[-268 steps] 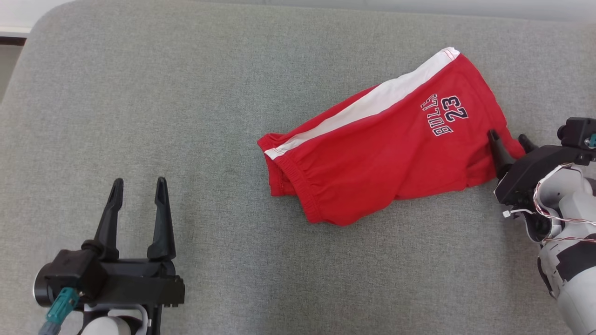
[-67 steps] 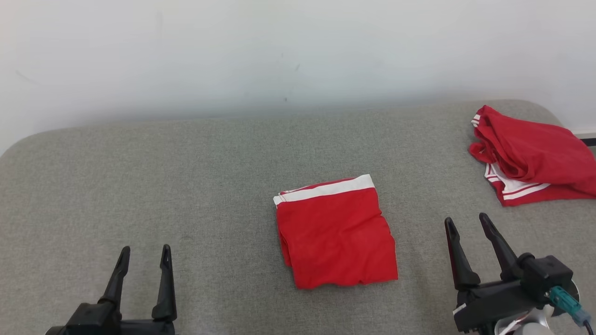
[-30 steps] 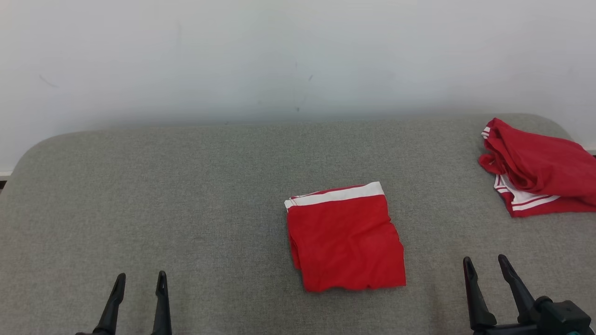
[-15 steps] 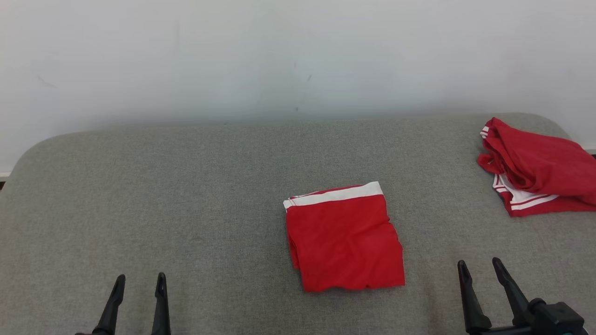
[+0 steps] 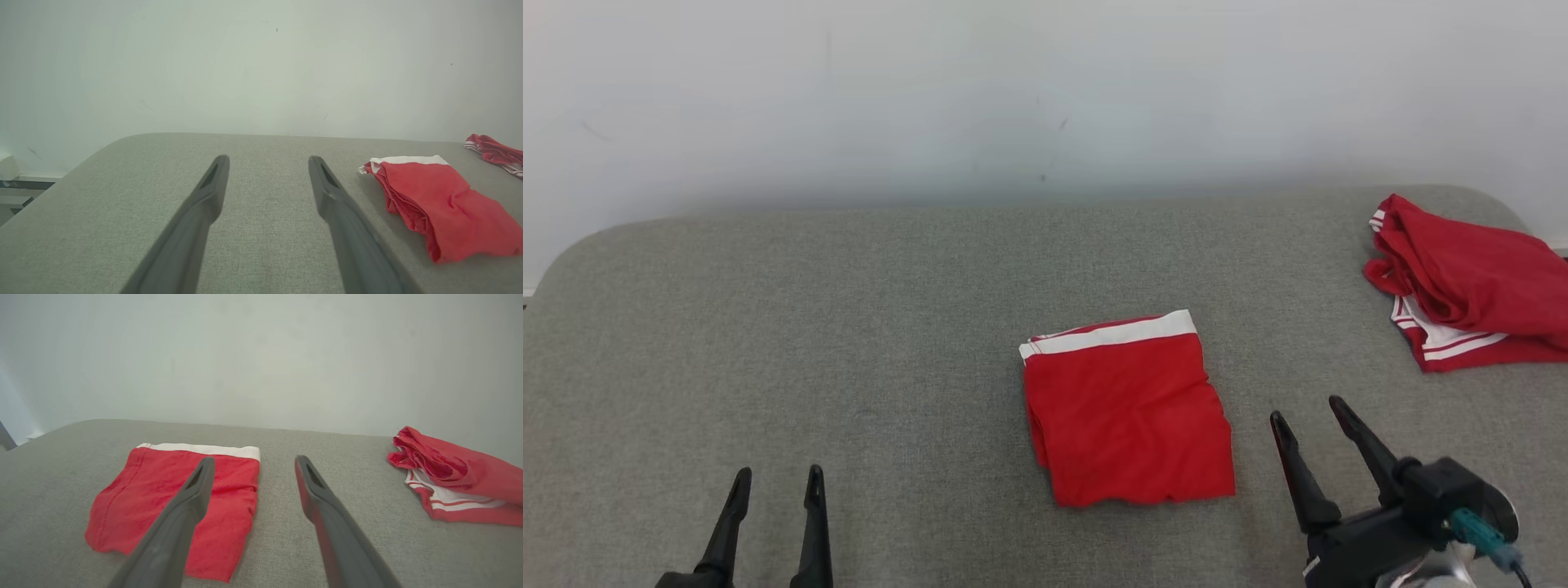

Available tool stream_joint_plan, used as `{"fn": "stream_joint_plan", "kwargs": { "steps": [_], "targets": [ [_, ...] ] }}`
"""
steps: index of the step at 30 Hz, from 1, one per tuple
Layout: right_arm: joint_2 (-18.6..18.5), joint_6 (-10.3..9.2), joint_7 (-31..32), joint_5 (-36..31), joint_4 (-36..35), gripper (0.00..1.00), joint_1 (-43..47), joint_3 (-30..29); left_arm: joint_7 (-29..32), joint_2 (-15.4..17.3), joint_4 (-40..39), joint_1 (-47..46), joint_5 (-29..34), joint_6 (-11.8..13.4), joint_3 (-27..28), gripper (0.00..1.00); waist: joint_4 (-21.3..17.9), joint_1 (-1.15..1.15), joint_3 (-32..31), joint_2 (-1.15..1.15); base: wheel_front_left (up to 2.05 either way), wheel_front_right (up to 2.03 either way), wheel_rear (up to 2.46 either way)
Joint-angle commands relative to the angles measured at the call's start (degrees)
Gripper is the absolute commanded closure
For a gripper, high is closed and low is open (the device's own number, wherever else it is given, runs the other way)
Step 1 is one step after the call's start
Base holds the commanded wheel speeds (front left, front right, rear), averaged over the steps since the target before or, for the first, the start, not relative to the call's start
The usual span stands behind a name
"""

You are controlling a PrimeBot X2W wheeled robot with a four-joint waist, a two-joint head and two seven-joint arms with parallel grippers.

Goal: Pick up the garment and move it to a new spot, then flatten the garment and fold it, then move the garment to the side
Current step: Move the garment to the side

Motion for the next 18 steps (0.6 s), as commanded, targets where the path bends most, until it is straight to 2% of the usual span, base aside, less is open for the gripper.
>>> {"fn": "stream_joint_plan", "kwargs": {
  "steps": [1, 10, 18],
  "targets": [
    [-0.8, -0.17, 0.53, 0.33, 0.84, 0.0, -1.73, 0.43, 0.02, 0.03, -0.22, -0.71, -0.18, -0.04, -0.17, 0.0, 0.5, 0.0, 0.71, 0.0, 0.0, 0.0, 0.0],
    [-2.91, -0.17, 6.6, 1.88, 12.2, 0.0, -15.0, 3.54, 0.03, 0.03, -0.13, -3.21, -0.86, 0.49, -1.84, 0.0, 3.99, 0.0, 4.72, 0.0, 0.0, 0.0, 0.0],
    [-2.81, -0.17, 8.01, 3.52, 23.28, 0.0, -22.4, 6.44, 0.02, 0.02, 1.06, -6.09, -1.83, 0.45, -3.19, 0.0, 7.63, 0.0, 8.04, 0.0, 0.0, 0.0, 0.0]
  ]
}}
